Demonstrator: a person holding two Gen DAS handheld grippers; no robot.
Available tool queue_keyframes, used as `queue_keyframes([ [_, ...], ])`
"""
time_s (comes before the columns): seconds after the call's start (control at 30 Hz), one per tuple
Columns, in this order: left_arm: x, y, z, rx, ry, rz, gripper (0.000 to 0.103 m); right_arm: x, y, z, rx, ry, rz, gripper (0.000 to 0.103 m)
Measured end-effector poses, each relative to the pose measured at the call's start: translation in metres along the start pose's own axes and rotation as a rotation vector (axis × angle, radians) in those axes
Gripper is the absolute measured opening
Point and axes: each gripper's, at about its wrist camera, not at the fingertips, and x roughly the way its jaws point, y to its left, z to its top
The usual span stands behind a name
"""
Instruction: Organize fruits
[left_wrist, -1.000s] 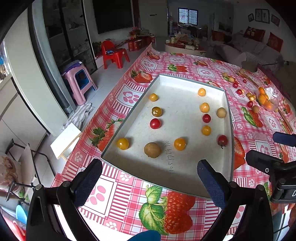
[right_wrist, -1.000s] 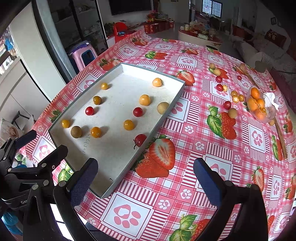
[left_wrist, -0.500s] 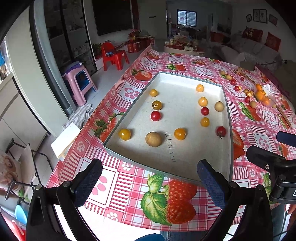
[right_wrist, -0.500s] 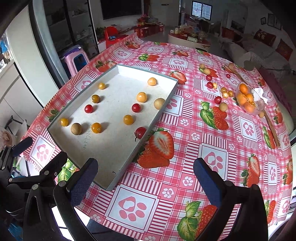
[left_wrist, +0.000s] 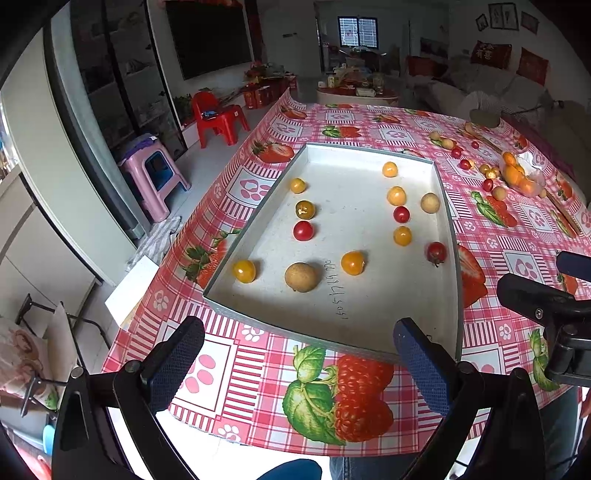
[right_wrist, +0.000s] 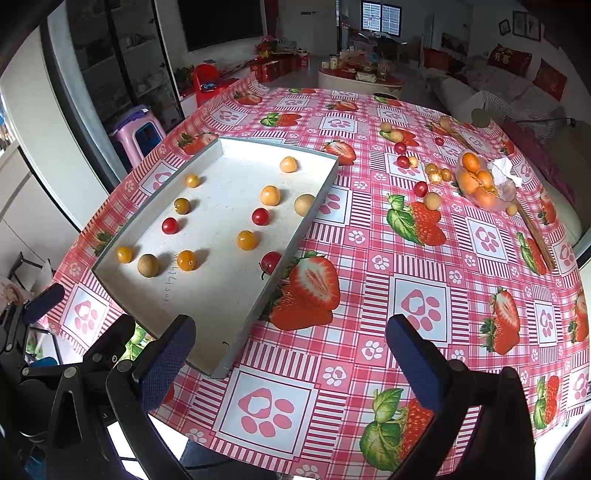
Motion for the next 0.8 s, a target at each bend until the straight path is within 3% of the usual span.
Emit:
queue_keyframes([
  [0.8, 0.006, -0.013, 0.005, 0.004, 0.03, -0.007, 0.103, -0.003, -0.01, -0.002, 0.006, 0.005, 0.011, 0.103],
])
